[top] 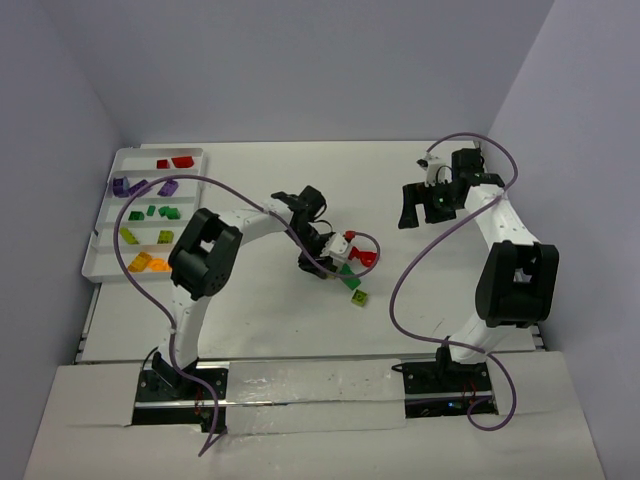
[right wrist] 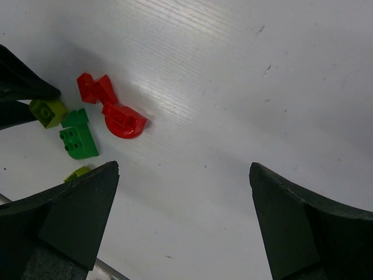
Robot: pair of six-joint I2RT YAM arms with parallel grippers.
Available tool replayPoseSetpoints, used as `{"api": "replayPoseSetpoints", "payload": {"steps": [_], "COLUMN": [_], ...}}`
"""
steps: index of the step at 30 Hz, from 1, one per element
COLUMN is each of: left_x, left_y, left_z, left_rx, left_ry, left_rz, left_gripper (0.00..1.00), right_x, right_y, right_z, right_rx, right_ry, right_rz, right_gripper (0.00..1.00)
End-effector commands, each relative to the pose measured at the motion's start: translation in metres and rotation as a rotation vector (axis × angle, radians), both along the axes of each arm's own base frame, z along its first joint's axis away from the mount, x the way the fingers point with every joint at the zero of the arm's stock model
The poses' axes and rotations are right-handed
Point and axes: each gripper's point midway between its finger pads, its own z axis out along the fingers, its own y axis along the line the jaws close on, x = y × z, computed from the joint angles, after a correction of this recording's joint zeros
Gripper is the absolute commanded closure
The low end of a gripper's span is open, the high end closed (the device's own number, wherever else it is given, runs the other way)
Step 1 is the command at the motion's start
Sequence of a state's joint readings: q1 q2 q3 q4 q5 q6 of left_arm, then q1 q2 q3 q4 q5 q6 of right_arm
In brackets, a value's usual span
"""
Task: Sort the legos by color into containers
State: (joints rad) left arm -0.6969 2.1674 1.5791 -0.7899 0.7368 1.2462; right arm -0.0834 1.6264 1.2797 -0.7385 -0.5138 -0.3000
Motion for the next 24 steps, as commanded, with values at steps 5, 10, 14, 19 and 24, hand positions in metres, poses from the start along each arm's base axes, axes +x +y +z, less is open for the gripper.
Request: {"api": "replayPoseSetpoints", "payload": {"steps": [5, 10, 14, 19, 24], "left_x": [0.002, 0.001, 0.013, 0.039, 0.07], "left_y": [-0.013, -0.008, 0.01, 0.07, 0.171], "left_z": [0.007, 0.013, 0.035, 0.075, 0.125], "left_rx": [-0.024, -0.021, -0.027, -0.054, -0.07], "left_ry": [0.012, 0.022, 0.07, 0.162, 0.173], "left_rz": [0.066, 0.109, 0.256, 0.554, 1.019], "left_gripper": [0.52, 0.87, 1.0, 1.0, 1.0], "right_x": [0.011, 0.013, 0.018, 0.019, 0.02], "right_y": [-0.002, 0.001, 0.004, 0.007, 0.012], "right_z": [0.017, 0.02, 0.033, 0.04, 0.038], "right_rx": [0.009, 0.021, 0.034, 0.05, 0.07], "right_ry": [-0.041, -0.053, -0.103, -0.125, -0.115], "right_rz": [0.002, 0.012, 0.019, 0.029, 0.029], "right_gripper": [0.0, 0.0, 0.01, 0.01, 0.01]}}
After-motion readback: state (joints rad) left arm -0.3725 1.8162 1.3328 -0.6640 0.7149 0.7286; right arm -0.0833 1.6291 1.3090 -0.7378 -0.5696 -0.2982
